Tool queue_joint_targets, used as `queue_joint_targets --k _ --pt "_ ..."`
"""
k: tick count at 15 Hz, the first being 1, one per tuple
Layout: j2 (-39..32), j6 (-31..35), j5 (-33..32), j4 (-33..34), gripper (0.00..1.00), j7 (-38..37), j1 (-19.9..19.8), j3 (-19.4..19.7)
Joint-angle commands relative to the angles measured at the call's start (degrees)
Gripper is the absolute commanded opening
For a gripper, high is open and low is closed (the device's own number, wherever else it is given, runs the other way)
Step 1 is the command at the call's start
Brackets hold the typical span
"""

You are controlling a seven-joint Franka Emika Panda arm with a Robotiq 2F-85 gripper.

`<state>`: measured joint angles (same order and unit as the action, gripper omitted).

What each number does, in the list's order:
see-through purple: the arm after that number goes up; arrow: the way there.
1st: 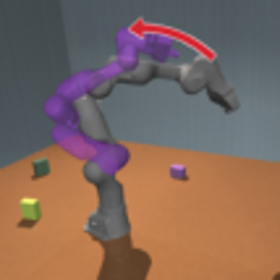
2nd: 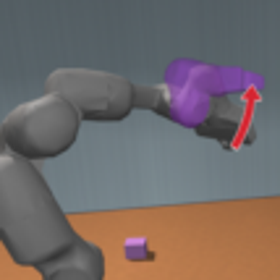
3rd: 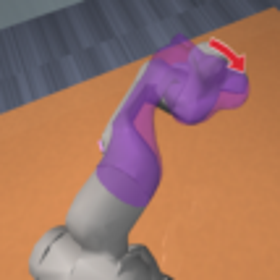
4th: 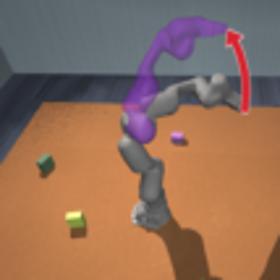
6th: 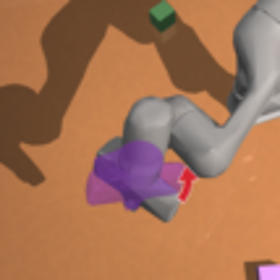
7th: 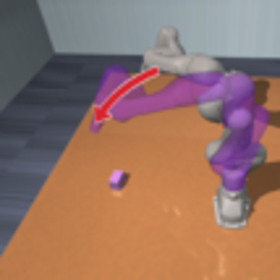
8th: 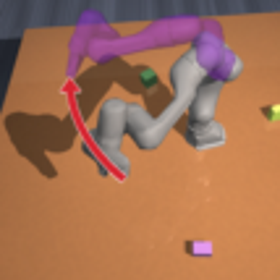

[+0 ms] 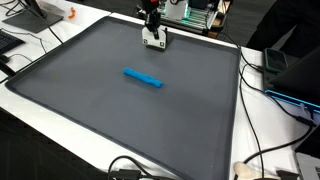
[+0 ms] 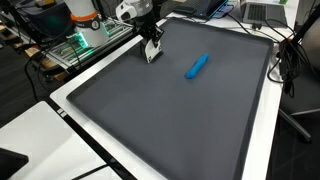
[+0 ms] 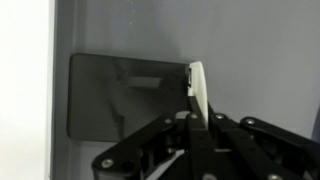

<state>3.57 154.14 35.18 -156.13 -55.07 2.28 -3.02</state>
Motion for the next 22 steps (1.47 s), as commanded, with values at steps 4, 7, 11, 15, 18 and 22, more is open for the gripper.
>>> queue_joint_targets --k 4,7,11,15,18,22 --pt "2.2 2.0 4.7 -0.3 0.01 0.2 0.8 -0.4" --pt "4.5 -0.2 1.9 1.8 0.01 1.5 0.6 -0.4" --pt "3.4 -7.1 -10.3 9.6 0.01 -0.3 0.0 -1.5" --pt "-1.9 -19.3 -17.4 22.7 0.01 2.7 1.4 -2.3" --pt "-7.3 -26.6 -21.4 32.4 0.01 5.8 2.3 -3.0" --pt "-15.3 -33.3 -26.2 43.1 0.01 11.8 3.7 -3.0"
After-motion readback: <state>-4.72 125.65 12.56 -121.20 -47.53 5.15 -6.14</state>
